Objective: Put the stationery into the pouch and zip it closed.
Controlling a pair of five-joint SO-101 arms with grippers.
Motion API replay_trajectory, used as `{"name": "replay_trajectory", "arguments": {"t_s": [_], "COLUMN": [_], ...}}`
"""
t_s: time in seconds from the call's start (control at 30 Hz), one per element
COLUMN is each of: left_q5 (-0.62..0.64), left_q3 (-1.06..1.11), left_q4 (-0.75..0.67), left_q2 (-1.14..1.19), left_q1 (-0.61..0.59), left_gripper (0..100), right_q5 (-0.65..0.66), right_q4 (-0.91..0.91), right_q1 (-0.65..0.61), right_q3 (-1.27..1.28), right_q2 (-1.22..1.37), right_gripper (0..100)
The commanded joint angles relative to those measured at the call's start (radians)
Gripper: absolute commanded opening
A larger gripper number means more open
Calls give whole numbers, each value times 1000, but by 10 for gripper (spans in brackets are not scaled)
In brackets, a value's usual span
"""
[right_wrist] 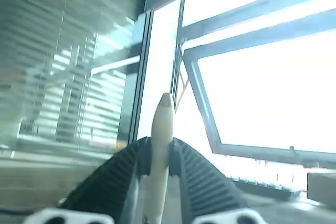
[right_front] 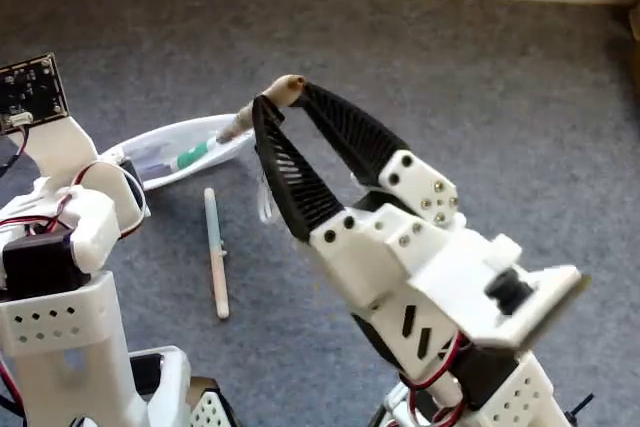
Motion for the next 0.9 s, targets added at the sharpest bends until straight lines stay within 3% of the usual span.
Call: {"name": "replay_trajectory", "arguments": {"t_s": [0.0,0.23,0.47,0.87], "left_q5": [9,8,8,8], "left_q3": [-54,-41,-42,-41], "left_q4": [-41,-41,-41,-41], "left_q2": [-13,-16,-19,-19], "left_q1": [22,22,21,22], "left_gripper": [7,7,7,7], "right_q5": [41,213,307,311], "right_q4": [-203,-581,-829,-888], "right_q1": [8,-110,-214,-209], "right_q3": [35,200,429,467], "right_q2": [44,194,265,361], "right_gripper": [5,5,5,5]}}
